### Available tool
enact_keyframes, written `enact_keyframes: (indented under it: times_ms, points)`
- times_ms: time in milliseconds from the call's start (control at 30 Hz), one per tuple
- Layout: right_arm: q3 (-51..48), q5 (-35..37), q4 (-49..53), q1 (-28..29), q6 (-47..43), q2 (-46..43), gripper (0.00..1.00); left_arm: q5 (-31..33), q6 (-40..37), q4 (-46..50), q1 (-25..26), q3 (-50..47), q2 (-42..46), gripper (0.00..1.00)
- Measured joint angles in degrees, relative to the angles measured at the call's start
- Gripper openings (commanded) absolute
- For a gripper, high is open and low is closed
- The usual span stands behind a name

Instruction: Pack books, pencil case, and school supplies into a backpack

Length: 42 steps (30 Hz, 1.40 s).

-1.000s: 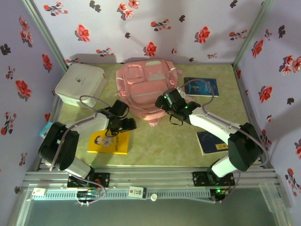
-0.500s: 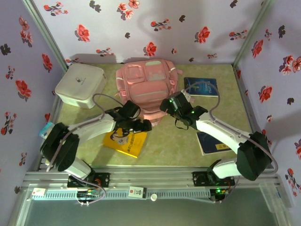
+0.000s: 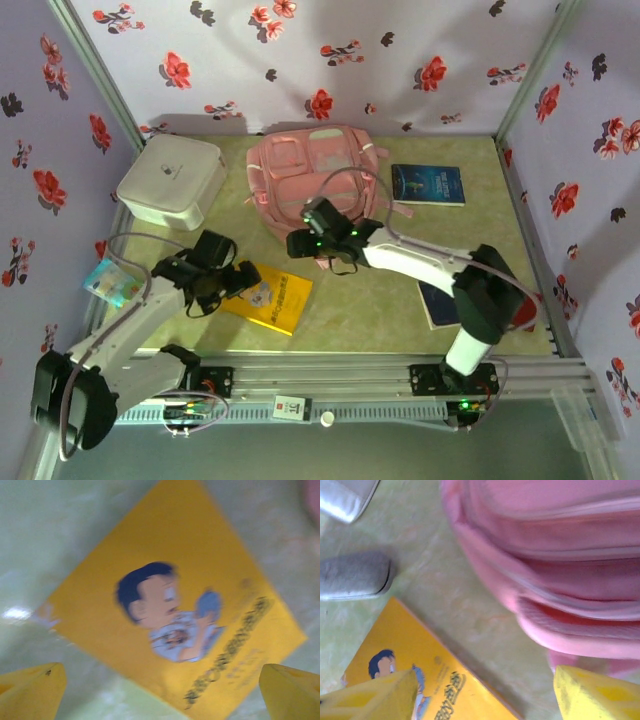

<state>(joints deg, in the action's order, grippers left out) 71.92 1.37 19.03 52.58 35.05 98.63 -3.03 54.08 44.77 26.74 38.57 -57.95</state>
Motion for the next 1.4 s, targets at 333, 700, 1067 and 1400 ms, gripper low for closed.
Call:
enact_keyframes:
  times_ms: [333,700,1067,1400]
  points:
    - [13.64,-4.44,5.22,4.11,-4.39,17.92,0.59,-3.63,1.57,-2.29,-2.71,-9.51,5.60,0.84]
    - [15.23,-4.87,10.27,4.11,-4.48,20.41,0.47,-6.64,2.60,-13.46,-2.78,-10.58,-1.70,0.72]
    - [8.44,-5.46,9.20,4.04,-1.07,17.49,0.36,-7.65,0.66,-18.80,-3.48,-7.32,-9.97,0.72]
    - [1.33,-5.79,8.20,4.04,3.67,12.44,0.34,-9.79,-4.90,-23.04,-4.44,1.77,-23.06,0.73]
